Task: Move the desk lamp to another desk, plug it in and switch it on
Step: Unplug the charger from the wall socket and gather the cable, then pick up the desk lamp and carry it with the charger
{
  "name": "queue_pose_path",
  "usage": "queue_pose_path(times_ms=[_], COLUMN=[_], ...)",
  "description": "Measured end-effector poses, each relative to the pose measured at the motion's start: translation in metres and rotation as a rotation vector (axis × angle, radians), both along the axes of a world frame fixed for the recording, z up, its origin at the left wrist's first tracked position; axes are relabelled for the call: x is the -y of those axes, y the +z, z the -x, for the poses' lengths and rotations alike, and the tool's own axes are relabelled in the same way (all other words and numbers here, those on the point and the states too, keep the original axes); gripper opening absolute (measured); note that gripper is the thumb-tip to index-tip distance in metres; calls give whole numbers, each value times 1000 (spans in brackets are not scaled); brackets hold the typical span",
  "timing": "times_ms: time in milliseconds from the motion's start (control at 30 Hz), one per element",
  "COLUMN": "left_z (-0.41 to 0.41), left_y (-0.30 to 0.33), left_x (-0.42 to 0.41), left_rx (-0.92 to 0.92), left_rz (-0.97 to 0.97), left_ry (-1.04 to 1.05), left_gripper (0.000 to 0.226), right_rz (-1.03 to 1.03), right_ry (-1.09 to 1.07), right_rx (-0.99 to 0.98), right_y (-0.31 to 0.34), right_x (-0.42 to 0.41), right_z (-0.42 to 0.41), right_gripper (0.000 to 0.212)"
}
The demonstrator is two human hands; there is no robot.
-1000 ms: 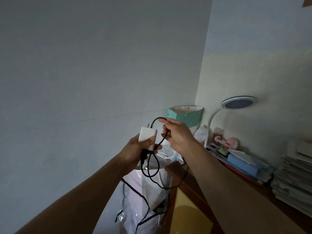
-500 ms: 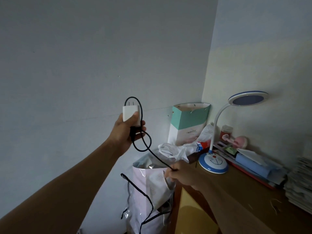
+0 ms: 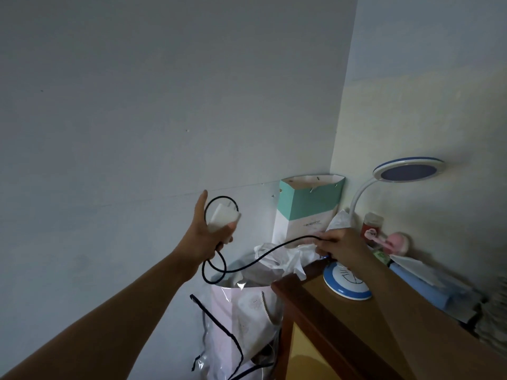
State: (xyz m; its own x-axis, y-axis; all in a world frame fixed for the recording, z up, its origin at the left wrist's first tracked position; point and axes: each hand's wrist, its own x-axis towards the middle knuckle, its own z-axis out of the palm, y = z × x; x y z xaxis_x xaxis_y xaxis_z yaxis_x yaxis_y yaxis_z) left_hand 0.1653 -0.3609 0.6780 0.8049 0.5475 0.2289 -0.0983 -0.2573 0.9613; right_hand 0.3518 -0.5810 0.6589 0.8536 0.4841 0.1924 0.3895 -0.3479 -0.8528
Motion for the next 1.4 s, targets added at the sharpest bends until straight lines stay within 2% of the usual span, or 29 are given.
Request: queue_pose_path(times_ms=[67, 100, 133, 200, 233, 267, 533, 800, 967, 1133, 1233, 1333, 1400], left_z=[-14, -21, -29, -45, -53, -60, -124, -172, -208, -240, -262, -278, -289], left_y=[-2, -1, -1, -2, -2, -3, -11, -17, -28, -27, -26, -29, -32], left_x=[11, 18, 25, 38, 44, 49, 70, 66, 51, 29, 14, 4, 0], left_rx=[-43, -64, -75, -90, -97, -100, -90, -84, -42, -3, -5, -11, -30], left_rz=[2, 11, -1, -31, -6, 28, 103, 105, 179, 241, 263, 286, 291], left_ry=[-54, -77, -98, -98, -79, -61, -106, -275, -373, -475, -539, -628, -678], left_gripper=[105, 101, 83, 29, 16, 12, 28, 27, 23, 10, 21, 18, 25], right_rz=[-79, -118, -151, -211, -236, -260, -364, -449, -462, -462, -493, -508, -531], right_ry=[-67, -96, -116, -132, -129, -120, -43, -6, -27, -61, -89, -146, -184], right_rx=[-25, -44, -68, -120, -142, -162, -258, -347, -310, -301, -294, -254, -242], right_y=[5, 8, 10, 15, 18, 20, 38, 49, 55, 64, 70, 73, 74], right_x=[-5, -7, -8, -11, -12, -12, -15, -28, -45, -60, -70, -78, -83], right_z=[-7, -11, -15, -21, -24, -25, -40, -62, -83, -108, -120, -131, -138], right_gripper=[16, 15, 13, 9, 7, 8, 12, 14, 23, 27, 30, 29, 27])
